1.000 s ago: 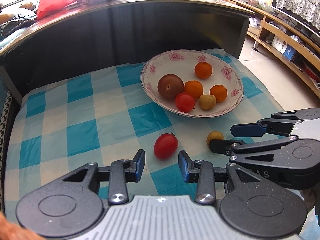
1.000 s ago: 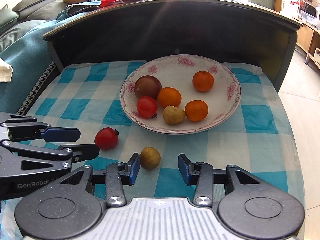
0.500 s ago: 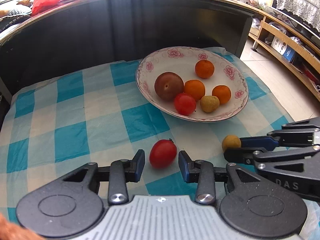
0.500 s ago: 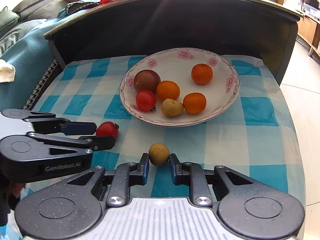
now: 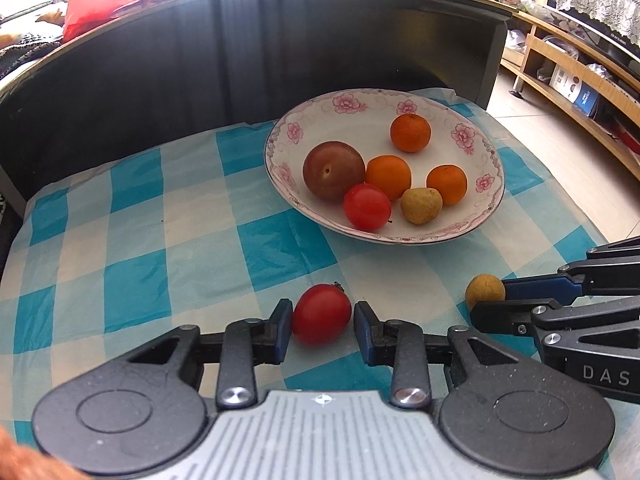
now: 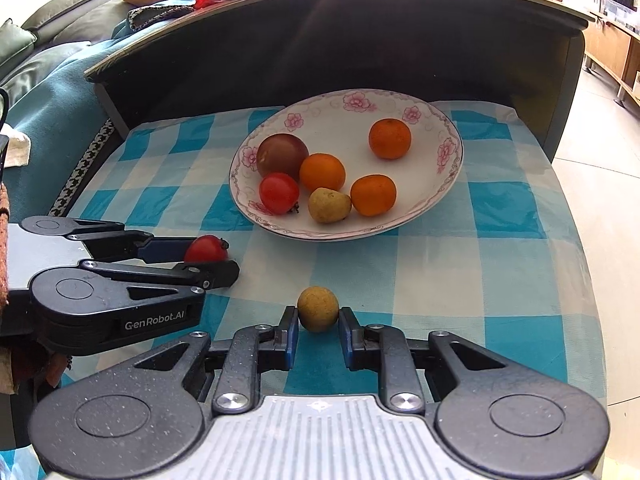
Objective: Organize fruits
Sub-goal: 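Close left tool on the red tomato while right tool grasps the brown fruit, then carry the held tomato and brown fruit over the flowered plate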
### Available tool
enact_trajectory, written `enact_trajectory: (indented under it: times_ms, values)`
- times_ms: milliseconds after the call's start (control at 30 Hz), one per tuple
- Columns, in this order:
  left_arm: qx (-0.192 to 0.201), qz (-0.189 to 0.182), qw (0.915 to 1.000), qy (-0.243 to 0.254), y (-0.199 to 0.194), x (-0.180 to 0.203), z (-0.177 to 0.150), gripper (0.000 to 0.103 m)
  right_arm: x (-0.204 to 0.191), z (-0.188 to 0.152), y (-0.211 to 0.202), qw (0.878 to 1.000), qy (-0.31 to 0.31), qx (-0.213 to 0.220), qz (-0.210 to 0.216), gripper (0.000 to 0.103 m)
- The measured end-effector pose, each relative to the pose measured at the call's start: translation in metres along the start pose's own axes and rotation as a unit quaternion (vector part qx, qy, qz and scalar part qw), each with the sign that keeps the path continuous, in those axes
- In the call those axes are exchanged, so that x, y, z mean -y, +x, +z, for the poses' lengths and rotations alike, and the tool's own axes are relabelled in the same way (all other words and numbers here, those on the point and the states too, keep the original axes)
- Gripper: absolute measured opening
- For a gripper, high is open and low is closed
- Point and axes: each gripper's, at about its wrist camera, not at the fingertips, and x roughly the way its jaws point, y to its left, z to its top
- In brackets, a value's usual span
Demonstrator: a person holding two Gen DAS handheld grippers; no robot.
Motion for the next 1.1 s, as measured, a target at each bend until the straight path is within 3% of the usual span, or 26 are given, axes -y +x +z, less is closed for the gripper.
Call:
enact_trajectory:
  times_ms: [967, 1100]
  values:
    - [-0.021, -0.016, 0.999, 0.035, -0.013, 0.022, -0.013, 0.04, -0.005, 0.001, 0.004, 1.0, -0.021, -0.005, -0.01, 0.017]
    - [-0.023, -0.018, 0.999, 0.033, -0.014, 0.021, -0.013, 0.04, -0.006, 0.0, 0.003, 1.0, -0.024, -0.006, -0.013, 0.013]
